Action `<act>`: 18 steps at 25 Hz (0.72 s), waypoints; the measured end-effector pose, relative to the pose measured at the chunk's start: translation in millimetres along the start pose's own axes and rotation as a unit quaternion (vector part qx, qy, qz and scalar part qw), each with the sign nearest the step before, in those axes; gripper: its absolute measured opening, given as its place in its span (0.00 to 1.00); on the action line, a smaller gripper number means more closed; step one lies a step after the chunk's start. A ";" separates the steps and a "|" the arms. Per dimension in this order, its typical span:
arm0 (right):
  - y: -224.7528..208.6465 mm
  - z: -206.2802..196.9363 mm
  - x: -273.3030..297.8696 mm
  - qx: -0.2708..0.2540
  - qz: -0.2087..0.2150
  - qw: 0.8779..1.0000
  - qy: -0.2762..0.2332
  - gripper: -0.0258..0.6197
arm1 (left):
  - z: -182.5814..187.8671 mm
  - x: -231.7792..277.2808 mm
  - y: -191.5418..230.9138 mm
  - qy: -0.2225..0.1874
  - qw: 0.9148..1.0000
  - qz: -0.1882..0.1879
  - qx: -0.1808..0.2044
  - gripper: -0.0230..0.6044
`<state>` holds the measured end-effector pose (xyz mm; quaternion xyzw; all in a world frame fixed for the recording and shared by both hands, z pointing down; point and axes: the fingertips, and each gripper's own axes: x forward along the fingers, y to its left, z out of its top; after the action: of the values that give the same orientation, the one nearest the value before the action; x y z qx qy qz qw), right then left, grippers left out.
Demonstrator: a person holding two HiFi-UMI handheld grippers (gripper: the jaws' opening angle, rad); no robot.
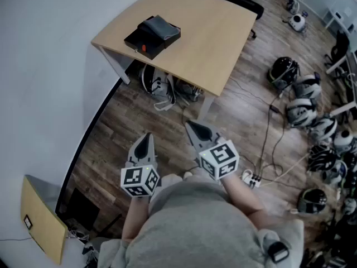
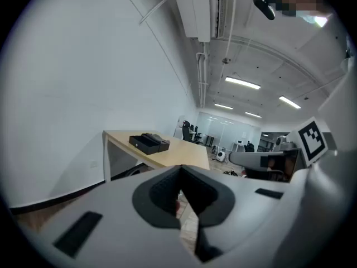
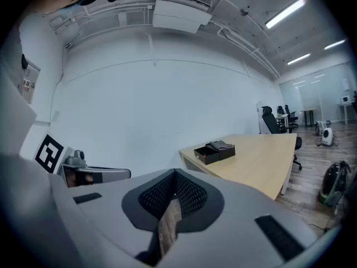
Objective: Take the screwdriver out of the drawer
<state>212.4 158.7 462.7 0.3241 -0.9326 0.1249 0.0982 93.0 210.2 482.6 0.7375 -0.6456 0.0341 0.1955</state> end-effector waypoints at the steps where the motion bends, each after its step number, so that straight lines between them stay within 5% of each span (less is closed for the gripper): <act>1: 0.9 0.1 -2.2 0.000 0.002 1.000 0.000 0.04 | 0.6 0.3 -5.9 -0.001 1.000 -0.003 0.004 0.04; 18: 42.0 -6.4 -7.6 -0.016 0.056 0.998 0.008 0.04 | -3.5 -25.4 -22.8 -0.016 1.000 0.009 -0.007 0.04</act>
<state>192.5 196.9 459.6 0.2691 -0.9503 0.1175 0.1034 111.6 237.3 472.6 0.7308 -0.6553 0.0190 0.1901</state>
